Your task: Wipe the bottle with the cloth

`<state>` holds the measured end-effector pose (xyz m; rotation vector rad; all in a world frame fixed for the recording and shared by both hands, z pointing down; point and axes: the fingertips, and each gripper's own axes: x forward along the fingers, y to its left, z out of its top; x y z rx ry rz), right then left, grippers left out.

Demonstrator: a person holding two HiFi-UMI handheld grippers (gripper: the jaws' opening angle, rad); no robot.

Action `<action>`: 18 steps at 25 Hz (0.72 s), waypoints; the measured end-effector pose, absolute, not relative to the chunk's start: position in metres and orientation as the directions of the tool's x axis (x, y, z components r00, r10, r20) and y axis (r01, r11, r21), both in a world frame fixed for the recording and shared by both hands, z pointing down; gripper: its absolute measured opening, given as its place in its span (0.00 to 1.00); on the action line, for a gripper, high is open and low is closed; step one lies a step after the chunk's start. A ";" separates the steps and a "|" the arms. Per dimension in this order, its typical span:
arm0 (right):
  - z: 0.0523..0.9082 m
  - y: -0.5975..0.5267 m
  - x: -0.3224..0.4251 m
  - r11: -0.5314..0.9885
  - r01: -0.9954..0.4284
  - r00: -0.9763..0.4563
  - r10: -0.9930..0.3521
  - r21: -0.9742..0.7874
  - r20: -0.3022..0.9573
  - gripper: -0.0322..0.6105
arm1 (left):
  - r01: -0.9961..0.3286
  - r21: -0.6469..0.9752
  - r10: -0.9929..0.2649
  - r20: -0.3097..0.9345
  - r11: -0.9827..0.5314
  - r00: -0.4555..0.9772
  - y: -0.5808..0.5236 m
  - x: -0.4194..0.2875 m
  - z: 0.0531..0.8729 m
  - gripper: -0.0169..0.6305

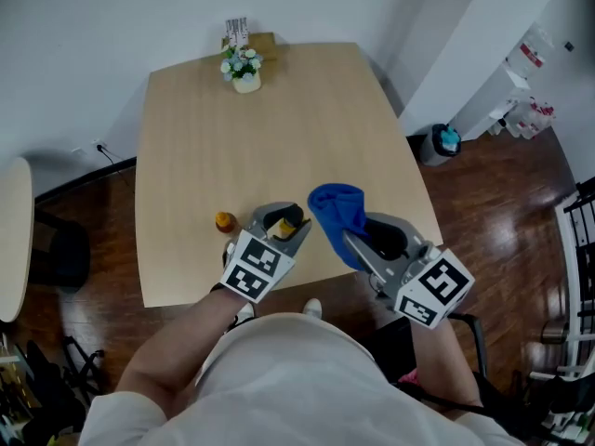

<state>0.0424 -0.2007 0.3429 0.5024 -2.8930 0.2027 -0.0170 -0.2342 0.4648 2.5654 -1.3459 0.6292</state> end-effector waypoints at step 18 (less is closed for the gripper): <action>0.340 -0.195 -0.053 0.977 -0.209 -0.919 -0.185 -0.033 0.349 0.19 | -0.759 -0.072 -0.697 0.457 -0.648 0.552 -0.213 -0.030 0.463 0.26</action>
